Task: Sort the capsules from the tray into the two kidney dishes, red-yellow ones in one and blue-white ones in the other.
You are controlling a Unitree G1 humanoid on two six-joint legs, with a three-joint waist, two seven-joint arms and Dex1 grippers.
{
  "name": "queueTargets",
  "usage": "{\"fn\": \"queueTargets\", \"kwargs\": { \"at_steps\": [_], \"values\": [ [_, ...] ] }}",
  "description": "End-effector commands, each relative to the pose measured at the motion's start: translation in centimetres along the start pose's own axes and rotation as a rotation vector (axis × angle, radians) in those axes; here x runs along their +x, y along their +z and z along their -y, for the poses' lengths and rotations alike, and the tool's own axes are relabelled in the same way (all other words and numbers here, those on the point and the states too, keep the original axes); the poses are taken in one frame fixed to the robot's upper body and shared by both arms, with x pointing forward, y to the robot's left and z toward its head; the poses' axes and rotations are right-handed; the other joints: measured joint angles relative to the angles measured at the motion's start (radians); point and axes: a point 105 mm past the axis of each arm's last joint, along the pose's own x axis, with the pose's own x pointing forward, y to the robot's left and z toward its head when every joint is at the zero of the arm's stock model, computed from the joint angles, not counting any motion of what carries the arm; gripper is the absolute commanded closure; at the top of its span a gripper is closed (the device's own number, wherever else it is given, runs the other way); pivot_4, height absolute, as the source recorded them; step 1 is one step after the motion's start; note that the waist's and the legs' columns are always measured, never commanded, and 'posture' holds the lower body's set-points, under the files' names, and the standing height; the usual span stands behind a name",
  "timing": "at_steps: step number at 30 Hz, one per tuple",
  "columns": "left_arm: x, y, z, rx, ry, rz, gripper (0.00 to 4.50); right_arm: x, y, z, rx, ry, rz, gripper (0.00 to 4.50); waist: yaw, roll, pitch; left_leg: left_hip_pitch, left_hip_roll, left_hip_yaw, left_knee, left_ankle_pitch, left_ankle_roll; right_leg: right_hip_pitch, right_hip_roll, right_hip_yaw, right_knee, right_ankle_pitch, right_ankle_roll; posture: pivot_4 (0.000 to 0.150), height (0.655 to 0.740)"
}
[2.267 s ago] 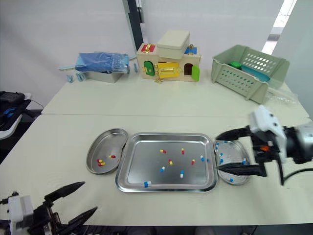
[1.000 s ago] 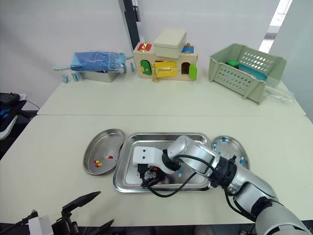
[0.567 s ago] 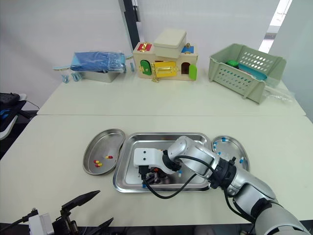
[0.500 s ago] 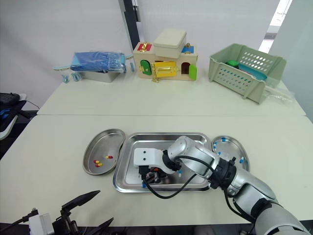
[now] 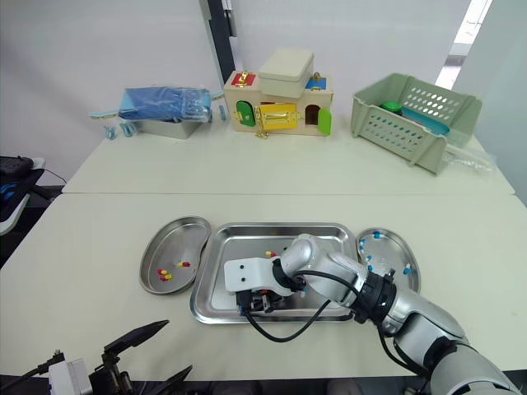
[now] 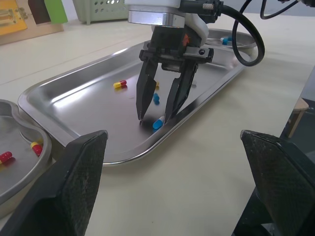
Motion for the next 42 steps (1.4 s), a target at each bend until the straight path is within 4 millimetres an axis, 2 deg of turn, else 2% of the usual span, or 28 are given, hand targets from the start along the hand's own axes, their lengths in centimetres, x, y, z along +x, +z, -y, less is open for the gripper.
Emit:
{"fn": "queueTargets", "kwargs": {
  "at_steps": [1, 5, 11, 14, 18, 23, 28, 32, 37, 42],
  "values": [
    [0.1, 0.7, 0.0, 0.021, -0.006, 0.013, 0.0, 0.1, -0.2, -0.1, -0.036, 0.001, -0.015, 2.71, 0.0, 0.0, 0.0, 0.0, 0.0, 0.0, 0.0, 0.0, 0.0, 0.0, 0.0, 0.0, 0.0, 0.0, 0.0, 0.15, 0.74],
    [0.1, 0.7, 0.0, 0.021, -0.004, 0.012, 0.0, 0.1, -0.5, 0.1, -0.048, -0.006, -0.027, 2.71, 0.0, 0.0, 0.0, 0.0, 0.0, 0.0, 0.0, 0.0, 0.0, 0.0, 0.0, 0.0, 0.0, 0.0, 0.0, 0.15, 0.74],
    [0.2, 0.7, 0.0, 0.021, -0.003, 0.013, 0.0, 0.1, -0.5, -0.2, -0.051, 0.003, -0.024, 3.79, 0.0, 0.0, 0.0, 0.0, 0.0, 0.0, 0.0, 0.0, 0.0, 0.0, 0.0, 0.0, 0.0, 0.0, 0.0, 0.15, 0.74],
    [0.3, 0.7, 0.0, 0.021, -0.003, 0.013, 0.0, 0.1, -0.5, -0.2, -0.048, 0.004, -0.02, 4.49, 0.0, 0.0, 0.0, 0.0, 0.0, 0.0, 0.0, 0.0, 0.0, 0.0, 0.0, 0.0, 0.0, 0.0, 0.0, 0.15, 0.74],
    [0.3, 0.7, 0.0, 0.021, -0.005, 0.013, 0.0, 0.0, -0.3, -0.1, -0.044, 0.003, -0.004, 4.49, 0.0, 0.0, 0.0, 0.001, 0.0, 0.0, -0.001, 0.0, 0.0, 0.0, 0.0, 0.0, 0.0, 0.0, 0.0, 0.15, 0.74],
    [0.5, 0.8, 0.1, 0.021, -0.019, 0.016, 0.0, -1.2, 1.3, 0.2, -0.014, -0.002, 0.092, 4.49, 0.0, 0.0, 0.0, 0.0, 0.0, 0.0, -0.001, 0.0, 0.0, 0.0, 0.0, 0.0, 0.0, 0.0, 0.0, 0.15, 0.74],
    [0.9, 1.2, 0.3, 0.033, -0.108, 0.018, 0.0, -5.7, 1.6, 0.1, 0.052, -0.069, 0.24, 4.49, 0.009, 0.0, 0.0, -0.001, 0.0, 0.0, -0.001, 0.0, 0.0, 0.001, 0.0, 0.0, -0.001, 0.0, 0.0, 0.15, 0.74],
    [1.4, 1.4, 0.9, 0.031, -0.199, 0.024, 0.0, -8.6, 0.4, -0.7, 0.1, -0.118, 0.257, 4.49, 0.011, 0.0, 0.0, -0.001, 0.0, 0.0, -0.001, 0.0, 0.0, 0.003, 0.0, 0.0, -0.001, 0.0, 0.0, 0.15, 0.74],
    [2.0, 1.7, 1.4, 0.047, -0.295, 0.043, 0.0, -13.0, -3.6, -2.3, 0.233, -0.294, 0.214, 4.49, 0.022, 0.0, 0.0, -0.002, 0.0, 0.001, -0.002, 0.0, 0.0, 0.003, 0.0, 0.0, -0.002, 0.0, 0.0, 0.15, 0.74],
    [1.7, 1.2, 1.8, 0.061, -0.381, 0.034, 0.0, -18.6, -7.7, -4.8, 0.411, -0.473, 0.15, 4.49, 0.028, 0.0, 0.001, -0.002, 0.0, 0.002, -0.002, 0.0, 0.0, 0.004, 0.0, 0.0, -0.003, 0.0, 0.0, 0.15, 0.74]
  ]
}}
